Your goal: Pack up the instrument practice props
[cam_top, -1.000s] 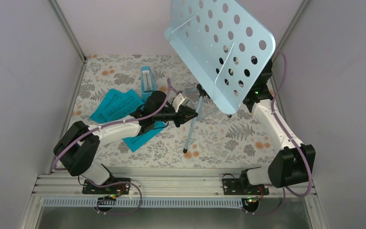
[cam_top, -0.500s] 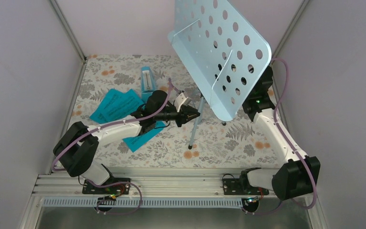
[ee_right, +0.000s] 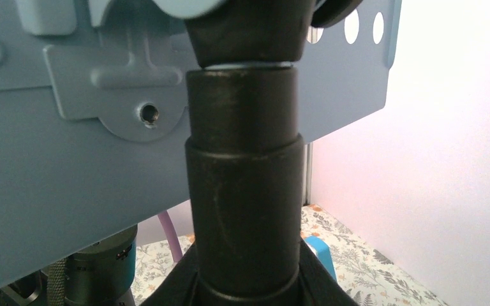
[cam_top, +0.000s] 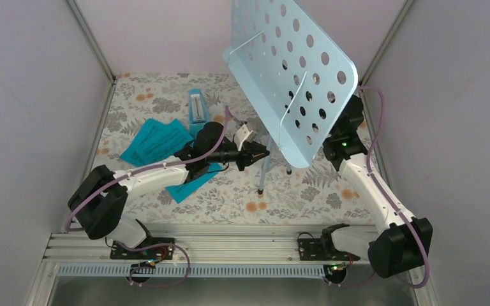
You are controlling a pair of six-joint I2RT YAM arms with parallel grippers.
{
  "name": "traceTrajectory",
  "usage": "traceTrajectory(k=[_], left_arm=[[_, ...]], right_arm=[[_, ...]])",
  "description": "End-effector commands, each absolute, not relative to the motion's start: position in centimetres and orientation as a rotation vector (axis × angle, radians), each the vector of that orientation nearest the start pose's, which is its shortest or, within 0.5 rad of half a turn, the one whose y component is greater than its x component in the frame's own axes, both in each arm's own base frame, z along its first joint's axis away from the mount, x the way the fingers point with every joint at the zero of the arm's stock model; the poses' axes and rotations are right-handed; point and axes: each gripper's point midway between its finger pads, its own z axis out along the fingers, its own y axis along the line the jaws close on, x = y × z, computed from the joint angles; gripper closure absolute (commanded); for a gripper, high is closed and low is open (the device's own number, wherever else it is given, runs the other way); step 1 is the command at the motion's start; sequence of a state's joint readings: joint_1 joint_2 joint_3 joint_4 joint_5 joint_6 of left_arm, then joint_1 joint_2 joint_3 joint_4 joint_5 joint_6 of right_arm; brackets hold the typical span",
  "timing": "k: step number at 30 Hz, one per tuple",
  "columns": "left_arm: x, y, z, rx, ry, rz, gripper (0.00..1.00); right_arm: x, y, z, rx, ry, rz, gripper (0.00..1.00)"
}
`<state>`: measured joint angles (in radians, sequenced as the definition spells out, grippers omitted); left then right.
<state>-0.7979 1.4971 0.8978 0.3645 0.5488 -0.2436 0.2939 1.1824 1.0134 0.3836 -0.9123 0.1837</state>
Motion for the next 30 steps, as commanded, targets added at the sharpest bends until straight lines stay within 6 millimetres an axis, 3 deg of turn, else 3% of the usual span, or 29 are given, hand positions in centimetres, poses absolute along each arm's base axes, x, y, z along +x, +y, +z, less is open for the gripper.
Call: traceTrajectory(k=[1,8,14,19,22,27,30], left_arm=[[25.1,-36.3,39.6,0.731,1.211,-1.219,0.98],[24.0,-35.6,40.7,0.711,1.163,-1.243,0.98],[24.4,-35.8,37.8,0.728,1.247,-1.201,0.94],[24.7,-34.7,34.4,0.717,1.329,-1.110,0.44],[24.9,-34.0,32.9,0.721,1.348,-1.077,0.23],[23.0,-36.2,31.1,0.920,1.323,-1.153,0.02],[22.2,-37.2,30.2,0.987,1.299,-1.182,0.00]], right_arm=[[26.4,24.5,39.8,-0.899,1.311,1.141,0.96],[25.4,24.4,40.6,-0.861,1.288,1.152,0.96],[25.1,23.6,41.2,-0.765,1.270,1.151,0.96],[25.0,22.5,42.1,-0.661,1.249,1.141,0.96],[24.8,22.1,42.7,-0.635,1.234,1.139,0.96],[24.7,21.5,43.4,-0.592,1.221,1.137,0.96],[24.7,21.1,43.7,-0.553,1.215,1.137,0.96]])
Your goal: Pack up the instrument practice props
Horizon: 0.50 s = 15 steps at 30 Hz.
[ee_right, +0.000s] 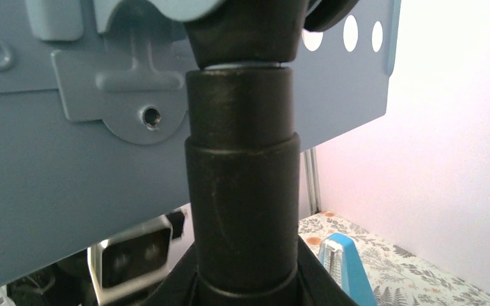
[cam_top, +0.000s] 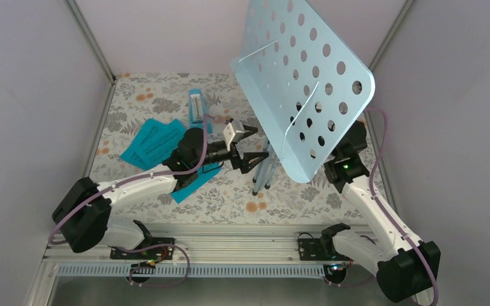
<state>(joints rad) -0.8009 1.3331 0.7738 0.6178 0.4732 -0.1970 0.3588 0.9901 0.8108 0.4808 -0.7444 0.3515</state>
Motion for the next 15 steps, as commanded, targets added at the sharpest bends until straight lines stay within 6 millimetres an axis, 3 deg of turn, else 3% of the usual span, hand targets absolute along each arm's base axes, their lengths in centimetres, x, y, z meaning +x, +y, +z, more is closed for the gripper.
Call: traceTrajectory(k=[1,11,15], left_arm=[[22.2,-37.4,30.0,0.995,1.294,-1.183,0.00],[24.0,-42.5,27.6,1.048,1.338,-1.125,0.00],[24.2,-43.5,27.0,1.036,1.365,-1.097,0.04]], right_arm=[[24.7,21.1,43.7,-0.543,1.218,1.143,0.96],[24.8,20.8,43.8,-0.508,1.202,1.159,0.96],[24.8,20.4,44.0,-0.487,1.198,1.132,0.96]])
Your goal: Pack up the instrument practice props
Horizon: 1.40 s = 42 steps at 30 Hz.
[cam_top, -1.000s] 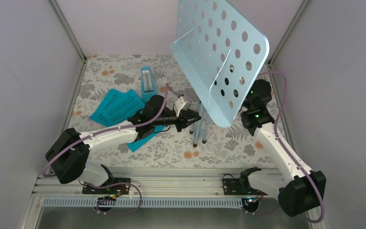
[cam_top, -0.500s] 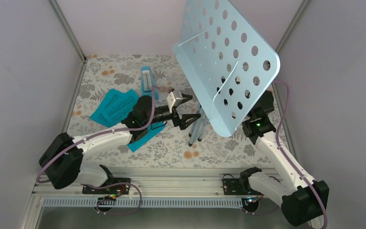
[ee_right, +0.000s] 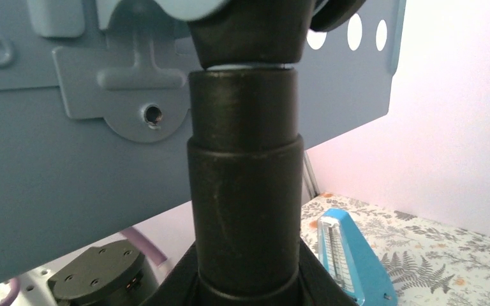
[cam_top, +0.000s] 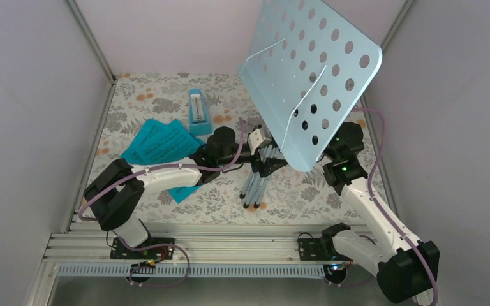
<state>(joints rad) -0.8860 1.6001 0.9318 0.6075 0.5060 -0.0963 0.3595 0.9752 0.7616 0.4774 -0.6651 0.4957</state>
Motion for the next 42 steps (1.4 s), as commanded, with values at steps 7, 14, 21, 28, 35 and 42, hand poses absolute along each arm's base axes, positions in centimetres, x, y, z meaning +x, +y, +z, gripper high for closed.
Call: traceTrajectory(k=[7,14,21,28,35,42], left_arm=[[24.8,-42.1,26.3,0.958,1.435,-1.043,0.47],[24.2,-41.5,27.9,0.942,1.453,-1.068,0.83],[24.7,-39.8,30.0,0.854,1.522,-1.053,0.98],[25.7,-38.2,31.8,0.782,1.568,-1.043,0.98],[28.2,-36.5,32.6,0.726,1.608,-0.966,0.98],[31.2,-34.2,31.3,0.759,1.695,-0.802,0.98]], right_arm=[[24.8,19.4,44.7,-0.441,1.176,1.081,0.96],[25.2,18.9,44.3,-0.411,1.196,1.039,0.96],[26.5,17.4,41.5,-0.308,1.286,0.939,0.54],[28.9,11.1,36.1,0.125,1.444,0.740,0.10],[27.5,4.2,31.8,0.501,1.481,0.533,0.00],[22.7,-1.8,32.3,0.742,1.316,0.435,0.00]])
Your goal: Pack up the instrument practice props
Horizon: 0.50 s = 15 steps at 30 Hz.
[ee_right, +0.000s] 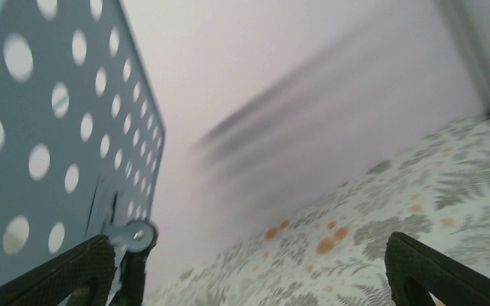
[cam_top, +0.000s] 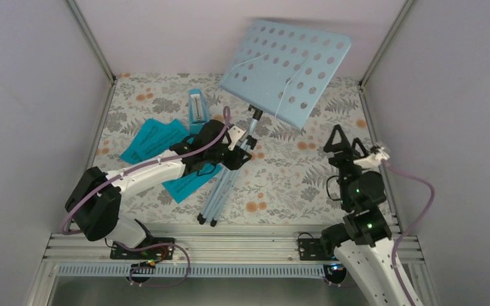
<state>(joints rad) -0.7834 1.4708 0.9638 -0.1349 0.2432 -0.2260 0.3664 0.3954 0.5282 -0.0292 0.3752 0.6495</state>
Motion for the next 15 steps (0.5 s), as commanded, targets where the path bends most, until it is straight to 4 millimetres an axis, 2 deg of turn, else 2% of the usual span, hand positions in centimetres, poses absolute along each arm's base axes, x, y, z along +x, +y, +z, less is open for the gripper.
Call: traceTrajectory(k=[1,4,8,10,15], left_arm=[[31.3,-34.2,30.7,0.794,1.712,-0.769,0.98],[31.4,-34.0,28.7,0.897,1.740,-0.675,0.98],[31.8,-33.3,26.6,1.001,1.767,-0.544,0.98],[32.0,-33.3,25.9,1.044,1.767,-0.501,0.98],[32.4,-34.3,24.5,1.152,1.765,-0.467,0.98]], right_arm=[[22.2,-2.2,32.8,0.756,1.287,0.438,0.00],[20.8,-2.9,35.0,0.732,1.207,0.441,0.00],[19.9,-3.0,38.3,0.662,1.174,0.411,0.00],[19.7,-2.6,40.4,0.605,1.173,0.398,0.00],[20.3,-0.5,43.5,0.470,1.210,0.419,0.00]])
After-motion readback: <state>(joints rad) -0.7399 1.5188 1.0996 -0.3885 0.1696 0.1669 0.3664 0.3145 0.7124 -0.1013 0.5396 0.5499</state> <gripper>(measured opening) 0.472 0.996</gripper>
